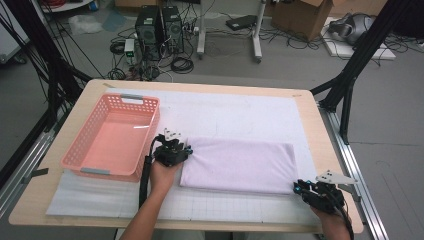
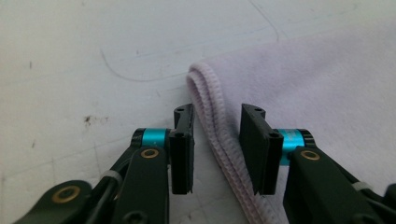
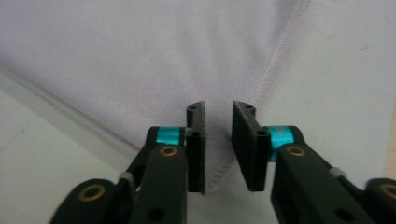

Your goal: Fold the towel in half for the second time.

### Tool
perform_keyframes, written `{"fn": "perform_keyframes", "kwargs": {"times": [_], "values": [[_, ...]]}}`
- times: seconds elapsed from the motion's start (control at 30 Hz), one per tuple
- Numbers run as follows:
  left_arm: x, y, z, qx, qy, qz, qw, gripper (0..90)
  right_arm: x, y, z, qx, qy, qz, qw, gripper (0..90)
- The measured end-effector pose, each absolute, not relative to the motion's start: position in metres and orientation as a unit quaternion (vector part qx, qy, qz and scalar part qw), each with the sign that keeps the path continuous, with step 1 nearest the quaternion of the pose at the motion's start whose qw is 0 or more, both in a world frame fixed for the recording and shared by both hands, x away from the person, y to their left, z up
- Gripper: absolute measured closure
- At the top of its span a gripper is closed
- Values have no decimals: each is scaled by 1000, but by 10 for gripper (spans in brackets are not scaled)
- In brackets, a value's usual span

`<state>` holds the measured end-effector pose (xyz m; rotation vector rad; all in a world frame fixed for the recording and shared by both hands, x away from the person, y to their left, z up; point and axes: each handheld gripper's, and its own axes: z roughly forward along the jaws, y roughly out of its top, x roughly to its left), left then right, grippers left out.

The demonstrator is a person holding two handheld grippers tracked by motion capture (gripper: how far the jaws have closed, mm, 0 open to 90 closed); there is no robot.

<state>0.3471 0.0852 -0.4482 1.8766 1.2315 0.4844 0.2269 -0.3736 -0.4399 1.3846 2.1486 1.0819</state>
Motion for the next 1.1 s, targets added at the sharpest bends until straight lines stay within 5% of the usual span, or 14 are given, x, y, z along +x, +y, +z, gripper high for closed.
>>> {"fn": "perform_keyframes", "kwargs": {"times": [0.27, 0.5, 1.1], "values": [[302, 105, -437, 695, 450, 163, 536, 412, 223, -389, -425, 499, 702, 468, 200, 462], [275, 111, -443, 681, 441, 162, 561, 202, 221, -386, -423, 498, 702, 462, 216, 339], [265, 103, -450, 704, 421, 150, 552, 247, 228, -377, -425, 488, 718, 450, 210, 270]]}}
